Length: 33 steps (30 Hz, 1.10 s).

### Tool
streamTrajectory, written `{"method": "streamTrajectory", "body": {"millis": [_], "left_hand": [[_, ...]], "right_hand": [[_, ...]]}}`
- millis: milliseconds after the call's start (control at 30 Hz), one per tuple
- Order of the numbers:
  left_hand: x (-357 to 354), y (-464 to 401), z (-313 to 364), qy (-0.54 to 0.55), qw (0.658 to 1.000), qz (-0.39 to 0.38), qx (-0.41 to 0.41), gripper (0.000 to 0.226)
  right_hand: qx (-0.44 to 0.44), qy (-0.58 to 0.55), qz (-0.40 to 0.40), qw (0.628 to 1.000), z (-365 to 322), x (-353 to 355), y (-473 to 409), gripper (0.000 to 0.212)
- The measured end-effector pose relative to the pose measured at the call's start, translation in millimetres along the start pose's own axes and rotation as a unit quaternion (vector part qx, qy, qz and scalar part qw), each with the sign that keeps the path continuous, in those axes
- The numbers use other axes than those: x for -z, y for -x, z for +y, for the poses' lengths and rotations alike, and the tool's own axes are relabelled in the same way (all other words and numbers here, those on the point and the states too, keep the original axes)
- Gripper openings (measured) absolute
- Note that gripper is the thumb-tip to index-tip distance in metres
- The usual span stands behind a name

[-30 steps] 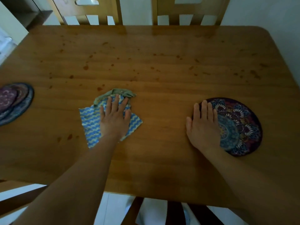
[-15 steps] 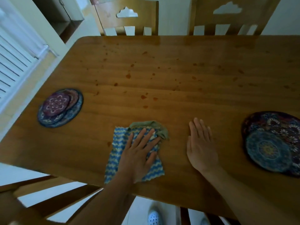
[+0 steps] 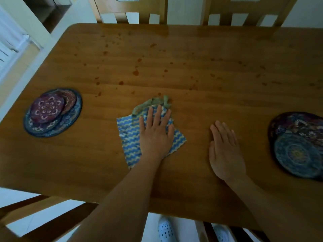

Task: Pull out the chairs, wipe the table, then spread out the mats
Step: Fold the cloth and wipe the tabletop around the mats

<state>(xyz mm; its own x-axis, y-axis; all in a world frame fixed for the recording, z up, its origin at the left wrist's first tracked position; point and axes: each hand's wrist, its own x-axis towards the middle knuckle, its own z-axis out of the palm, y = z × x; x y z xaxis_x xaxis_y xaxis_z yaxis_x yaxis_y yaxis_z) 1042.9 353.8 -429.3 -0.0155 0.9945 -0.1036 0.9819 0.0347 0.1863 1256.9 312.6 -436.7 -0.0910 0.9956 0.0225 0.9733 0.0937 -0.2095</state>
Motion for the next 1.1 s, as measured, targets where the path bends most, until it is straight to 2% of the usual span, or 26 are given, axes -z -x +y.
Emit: {"method": "streamTrajectory", "body": {"millis": [167,267,300,333,400,500,567,667,733,800,933,1000,1100], "left_hand": [[-16,49,33,0.001,0.996,0.002,-0.086,0.055],[-17,75,15,-0.009,0.991,-0.004,-0.136,0.052],[-15,82,3,-0.014,0.992,-0.001,-0.129,0.051],[-14,90,-10,-0.016,0.995,0.003,-0.099,0.051],[-10,99,-38,-0.019,0.999,0.021,0.018,0.054],[-2,94,-69,-0.010,0.982,0.031,0.187,0.064],[5,72,-76,-0.002,0.972,0.033,0.234,0.068],[15,22,-75,0.017,0.954,0.015,0.300,0.062],[19,-14,-63,0.022,0.949,0.021,0.313,0.061],[15,-45,-40,0.016,0.963,0.022,0.269,0.062],[-2,-77,33,0.010,0.995,0.051,0.080,0.059],[-12,-78,68,0.018,0.998,0.052,-0.004,0.057],[-22,-65,100,0.021,0.995,0.048,-0.088,0.055]], "right_hand": [[0.008,-0.001,0.001,1.000,4,-2,2,0.055],[0.005,0.000,-0.007,1.000,4,-1,1,0.055],[0.004,-0.001,-0.009,1.000,3,1,0,0.053],[0.000,-0.002,-0.016,1.000,3,2,1,0.051],[-0.006,-0.004,-0.029,1.000,1,5,1,0.050],[-0.009,0.003,-0.028,1.000,-1,3,3,0.057],[-0.007,0.012,-0.019,1.000,0,1,2,0.061],[0.002,0.018,-0.014,1.000,0,2,2,0.059],[-0.001,0.020,-0.011,1.000,0,2,2,0.060],[-0.004,0.021,-0.011,1.000,-1,1,1,0.060],[-0.006,0.026,-0.008,1.000,-2,0,0,0.058],[0.001,0.019,-0.005,1.000,-1,-1,0,0.058],[0.007,-0.011,0.018,1.000,1,-2,0,0.055]]}}
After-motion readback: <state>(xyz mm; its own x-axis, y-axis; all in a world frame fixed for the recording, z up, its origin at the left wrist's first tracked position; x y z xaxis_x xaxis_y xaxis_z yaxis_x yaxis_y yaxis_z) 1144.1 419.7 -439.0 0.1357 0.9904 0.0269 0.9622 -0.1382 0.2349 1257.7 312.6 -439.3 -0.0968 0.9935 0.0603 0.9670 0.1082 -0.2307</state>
